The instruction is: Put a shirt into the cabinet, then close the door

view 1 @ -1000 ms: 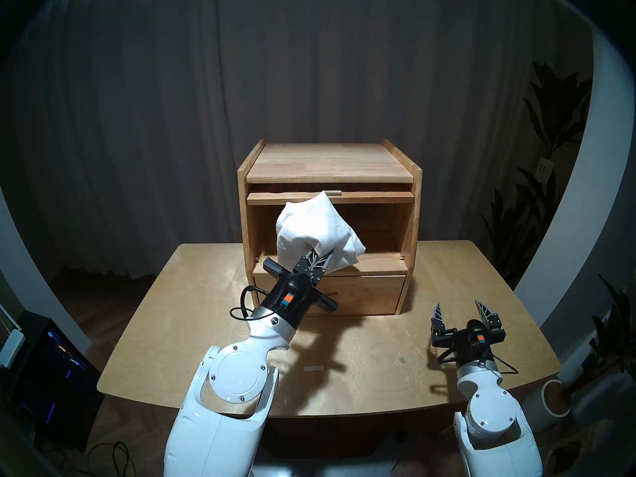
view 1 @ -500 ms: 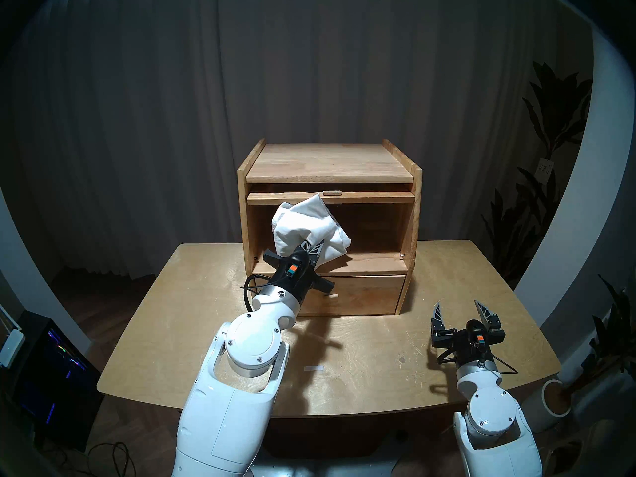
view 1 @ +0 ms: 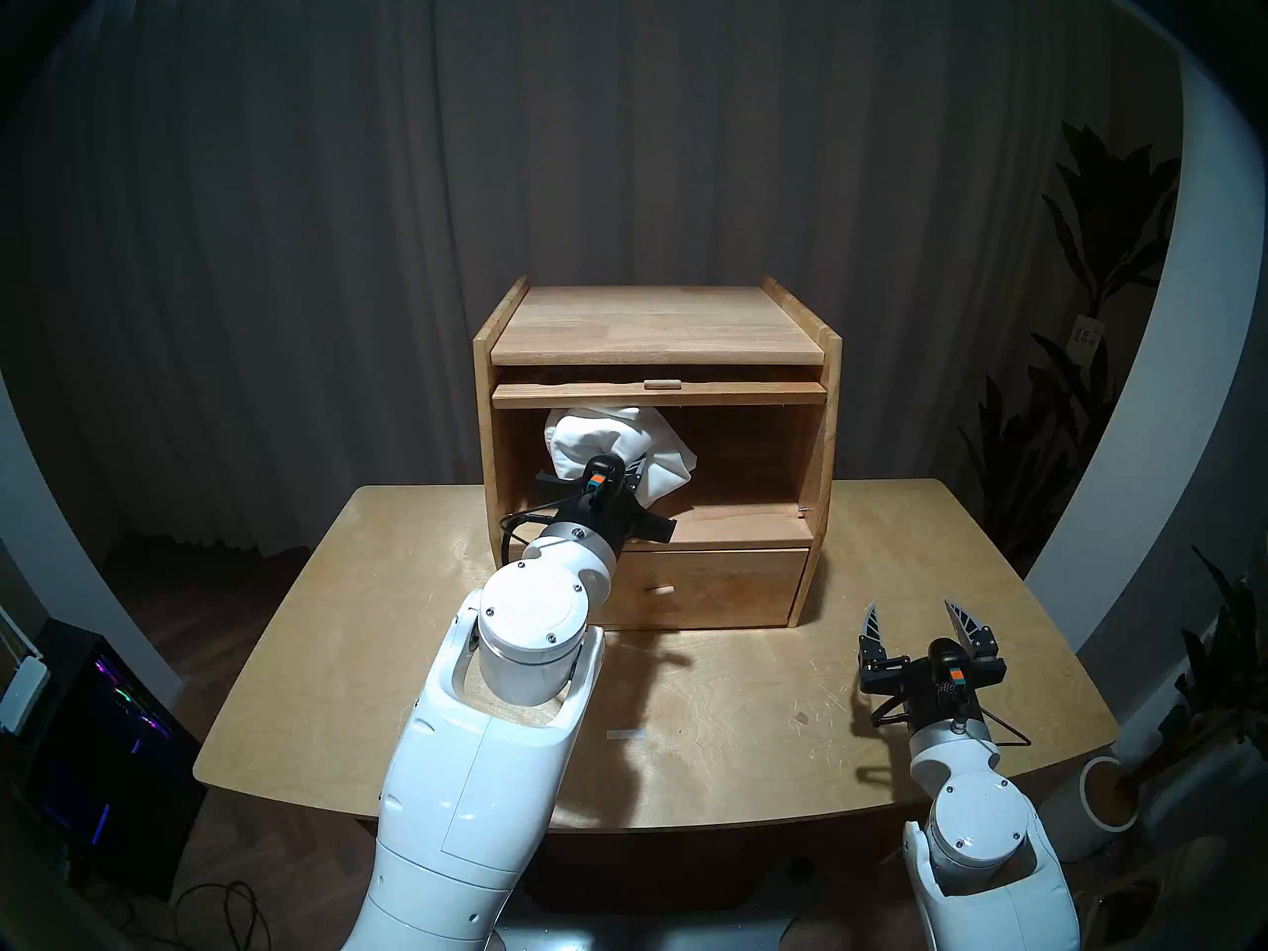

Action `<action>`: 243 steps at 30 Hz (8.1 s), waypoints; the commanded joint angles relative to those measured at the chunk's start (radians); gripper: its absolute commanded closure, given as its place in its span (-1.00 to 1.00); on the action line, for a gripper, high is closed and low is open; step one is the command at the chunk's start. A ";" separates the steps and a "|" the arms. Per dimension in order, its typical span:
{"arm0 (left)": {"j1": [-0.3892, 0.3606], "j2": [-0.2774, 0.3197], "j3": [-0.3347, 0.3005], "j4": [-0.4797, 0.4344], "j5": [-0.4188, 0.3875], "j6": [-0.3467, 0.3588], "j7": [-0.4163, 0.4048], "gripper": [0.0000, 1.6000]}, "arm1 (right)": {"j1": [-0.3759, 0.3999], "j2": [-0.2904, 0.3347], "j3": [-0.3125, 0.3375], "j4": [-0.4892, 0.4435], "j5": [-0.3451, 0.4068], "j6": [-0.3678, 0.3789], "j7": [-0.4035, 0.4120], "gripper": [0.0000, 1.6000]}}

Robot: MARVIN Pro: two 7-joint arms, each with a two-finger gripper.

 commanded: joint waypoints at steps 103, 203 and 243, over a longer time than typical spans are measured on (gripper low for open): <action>-0.433 -0.111 0.077 0.624 -0.271 -0.293 0.277 1.00 | -0.020 -0.005 0.001 -0.069 0.004 -0.008 -0.003 -1.00; 0.122 0.307 -0.432 0.135 -0.355 -0.798 -0.022 -1.00 | 0.189 0.306 -0.024 -0.196 -0.418 0.048 0.197 -1.00; -0.037 0.335 -0.427 0.329 -0.241 -0.681 0.025 -1.00 | 0.616 0.338 -0.280 -0.245 -0.824 0.249 0.651 -1.00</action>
